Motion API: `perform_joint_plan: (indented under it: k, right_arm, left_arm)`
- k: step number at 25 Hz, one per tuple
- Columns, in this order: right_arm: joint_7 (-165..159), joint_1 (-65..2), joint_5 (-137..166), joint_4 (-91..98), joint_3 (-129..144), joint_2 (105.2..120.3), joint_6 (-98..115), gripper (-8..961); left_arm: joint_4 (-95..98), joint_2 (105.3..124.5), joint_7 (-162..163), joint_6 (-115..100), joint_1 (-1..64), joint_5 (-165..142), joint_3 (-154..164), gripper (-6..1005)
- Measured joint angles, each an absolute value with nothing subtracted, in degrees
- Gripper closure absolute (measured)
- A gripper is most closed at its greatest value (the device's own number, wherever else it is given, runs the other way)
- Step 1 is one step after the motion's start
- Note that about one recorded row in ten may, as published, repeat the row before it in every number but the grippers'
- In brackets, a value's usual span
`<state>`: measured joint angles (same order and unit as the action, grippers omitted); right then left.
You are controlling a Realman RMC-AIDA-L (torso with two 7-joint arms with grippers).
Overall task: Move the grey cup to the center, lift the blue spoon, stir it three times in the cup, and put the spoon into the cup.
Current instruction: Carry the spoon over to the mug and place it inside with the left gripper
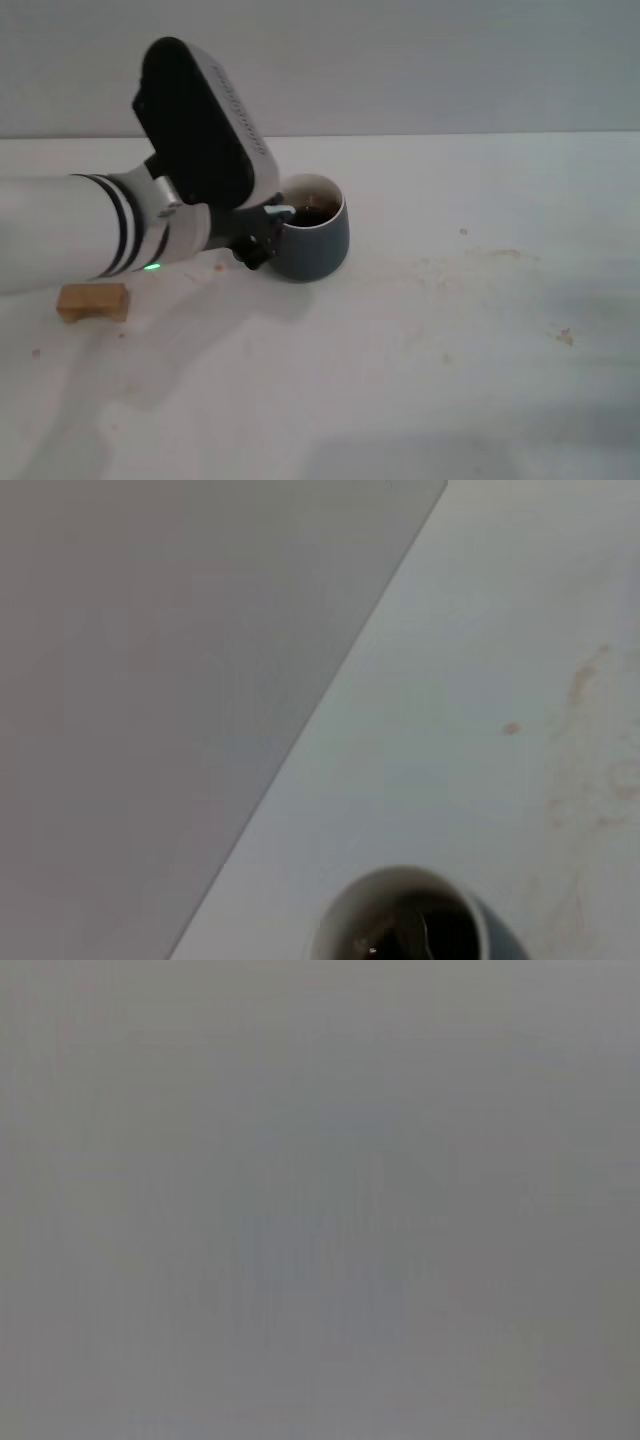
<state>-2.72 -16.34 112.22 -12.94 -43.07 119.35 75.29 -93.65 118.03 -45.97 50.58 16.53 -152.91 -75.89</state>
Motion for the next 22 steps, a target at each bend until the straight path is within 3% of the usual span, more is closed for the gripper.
perform_joint_plan:
  k: [22]
  right_arm:
    - [-2.7, -17.2, 112.2, -12.7, -43.1, 119.26, 74.5, 955]
  left_arm:
    - [-94.5, 118.16, -43.4, 46.7, 12.2, -152.9, -79.4, 723]
